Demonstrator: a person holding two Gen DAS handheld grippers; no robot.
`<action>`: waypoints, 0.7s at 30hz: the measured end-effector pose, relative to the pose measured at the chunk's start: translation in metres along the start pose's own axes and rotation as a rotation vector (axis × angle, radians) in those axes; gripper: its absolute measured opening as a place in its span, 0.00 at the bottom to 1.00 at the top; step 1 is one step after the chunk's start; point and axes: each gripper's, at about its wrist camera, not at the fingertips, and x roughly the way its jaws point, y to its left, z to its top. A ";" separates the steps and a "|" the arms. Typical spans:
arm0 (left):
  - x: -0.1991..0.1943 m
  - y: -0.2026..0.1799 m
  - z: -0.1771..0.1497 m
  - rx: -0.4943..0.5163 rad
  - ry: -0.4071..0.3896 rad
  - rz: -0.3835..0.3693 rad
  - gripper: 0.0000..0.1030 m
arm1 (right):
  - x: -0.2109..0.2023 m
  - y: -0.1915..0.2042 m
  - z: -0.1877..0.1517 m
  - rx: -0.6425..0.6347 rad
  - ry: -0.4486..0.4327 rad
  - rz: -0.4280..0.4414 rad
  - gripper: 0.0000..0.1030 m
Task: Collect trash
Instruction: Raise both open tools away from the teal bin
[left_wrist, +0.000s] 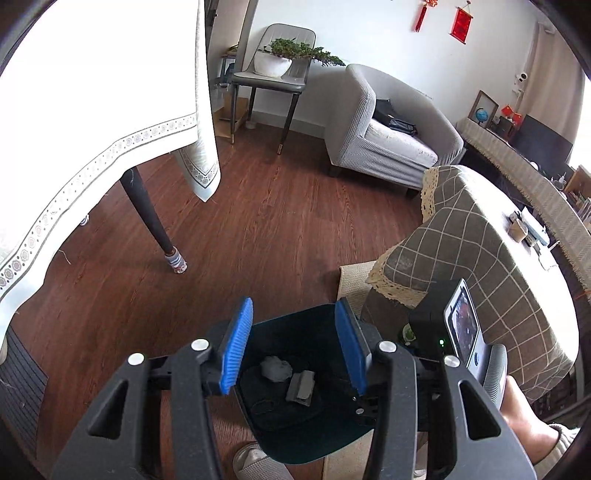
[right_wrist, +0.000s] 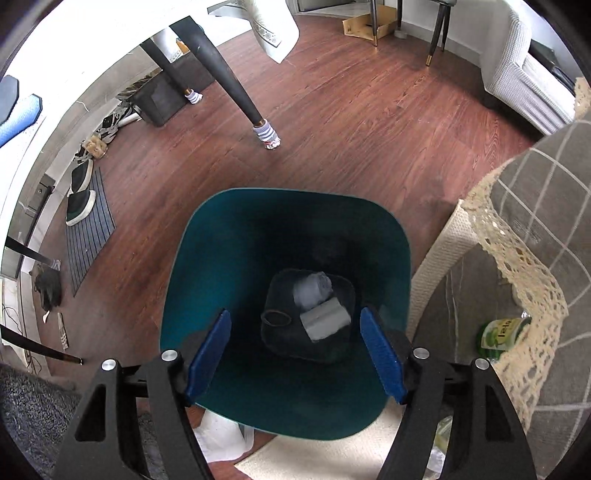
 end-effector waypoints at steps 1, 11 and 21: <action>-0.003 -0.001 0.001 -0.002 -0.008 -0.001 0.47 | 0.000 -0.001 -0.001 0.001 0.001 -0.001 0.71; -0.031 -0.029 0.020 0.008 -0.095 -0.054 0.47 | -0.021 -0.007 -0.013 -0.024 -0.027 0.017 0.71; -0.047 -0.060 0.031 0.003 -0.147 -0.096 0.51 | -0.093 -0.004 -0.014 -0.080 -0.230 0.055 0.61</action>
